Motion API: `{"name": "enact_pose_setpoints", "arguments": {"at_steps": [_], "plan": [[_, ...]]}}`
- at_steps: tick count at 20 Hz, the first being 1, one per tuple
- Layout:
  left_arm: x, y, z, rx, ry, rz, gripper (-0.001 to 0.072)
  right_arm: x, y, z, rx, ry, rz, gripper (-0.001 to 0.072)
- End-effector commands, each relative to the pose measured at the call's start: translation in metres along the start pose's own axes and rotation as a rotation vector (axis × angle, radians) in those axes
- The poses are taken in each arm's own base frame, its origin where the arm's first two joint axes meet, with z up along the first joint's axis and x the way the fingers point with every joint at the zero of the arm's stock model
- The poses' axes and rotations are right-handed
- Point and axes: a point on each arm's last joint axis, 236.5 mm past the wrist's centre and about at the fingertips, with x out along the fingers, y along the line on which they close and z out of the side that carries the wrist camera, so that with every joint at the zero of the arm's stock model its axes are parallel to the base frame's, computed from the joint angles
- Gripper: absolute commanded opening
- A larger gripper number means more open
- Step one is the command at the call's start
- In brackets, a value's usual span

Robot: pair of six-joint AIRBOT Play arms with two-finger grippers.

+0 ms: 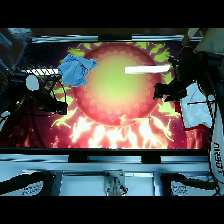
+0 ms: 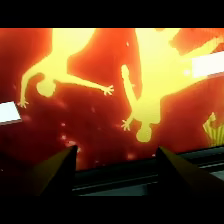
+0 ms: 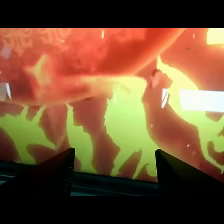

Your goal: Fold the shirts.

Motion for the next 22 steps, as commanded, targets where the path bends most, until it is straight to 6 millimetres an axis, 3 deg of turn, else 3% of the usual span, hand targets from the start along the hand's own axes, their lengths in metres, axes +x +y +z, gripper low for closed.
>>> {"name": "enact_pose_setpoints", "arguments": {"at_steps": [1, 16, 19, 22], "plan": [[0.0, 0.0, 0.0, 0.0, -0.001, 0.0, 0.057, 0.0, 0.0, 0.0, -0.001, 0.001, 0.0, 0.0615], [0.0, 0.0, 0.0, 0.0, -0.001, 0.0, 0.057, 0.0, 0.0, 0.0, -0.001, 0.001, 0.0, 0.0615], [0.0, 0.0, 0.002, 0.0, -0.008, 0.0, 0.057, 0.0, 0.005, 0.017, 0.0, -0.071, 0.019, 0.0615], [0.004, 0.0, 0.005, -0.001, -0.01, 0.0, 0.057, 0.0, 0.005, 0.014, -0.001, -0.061, 0.021, 0.0615]]}}
